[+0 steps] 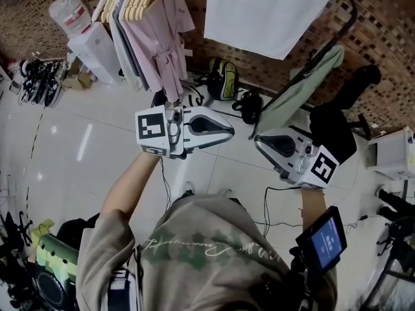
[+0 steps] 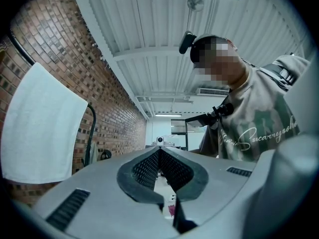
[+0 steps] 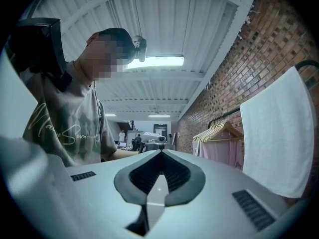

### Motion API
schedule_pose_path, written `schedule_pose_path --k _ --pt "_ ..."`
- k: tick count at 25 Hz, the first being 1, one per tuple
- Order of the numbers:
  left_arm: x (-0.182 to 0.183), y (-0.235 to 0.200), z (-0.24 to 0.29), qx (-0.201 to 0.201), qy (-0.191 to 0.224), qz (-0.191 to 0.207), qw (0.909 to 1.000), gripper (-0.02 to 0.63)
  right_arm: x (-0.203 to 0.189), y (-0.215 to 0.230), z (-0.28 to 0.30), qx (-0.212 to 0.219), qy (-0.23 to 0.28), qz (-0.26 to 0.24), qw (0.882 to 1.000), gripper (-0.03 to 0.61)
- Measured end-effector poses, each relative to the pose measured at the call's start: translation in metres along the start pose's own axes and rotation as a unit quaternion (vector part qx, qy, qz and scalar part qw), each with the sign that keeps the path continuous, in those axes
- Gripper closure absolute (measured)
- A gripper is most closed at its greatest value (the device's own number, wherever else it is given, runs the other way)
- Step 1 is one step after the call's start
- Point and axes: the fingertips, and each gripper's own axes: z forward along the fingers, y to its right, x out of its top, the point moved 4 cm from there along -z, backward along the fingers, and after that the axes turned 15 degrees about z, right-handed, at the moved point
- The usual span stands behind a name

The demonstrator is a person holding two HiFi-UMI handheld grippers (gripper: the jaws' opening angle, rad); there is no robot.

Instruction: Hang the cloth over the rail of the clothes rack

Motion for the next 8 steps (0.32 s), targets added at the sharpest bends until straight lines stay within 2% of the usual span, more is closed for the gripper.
schedule_pose_path --k 8 --pt "0.0028 0.0001 0.0033 0.002 0.005 -0.006 1.0000 0.607 0.0011 -0.0003 0.0001 0.001 -0.008 0.002 1.000 0.572"
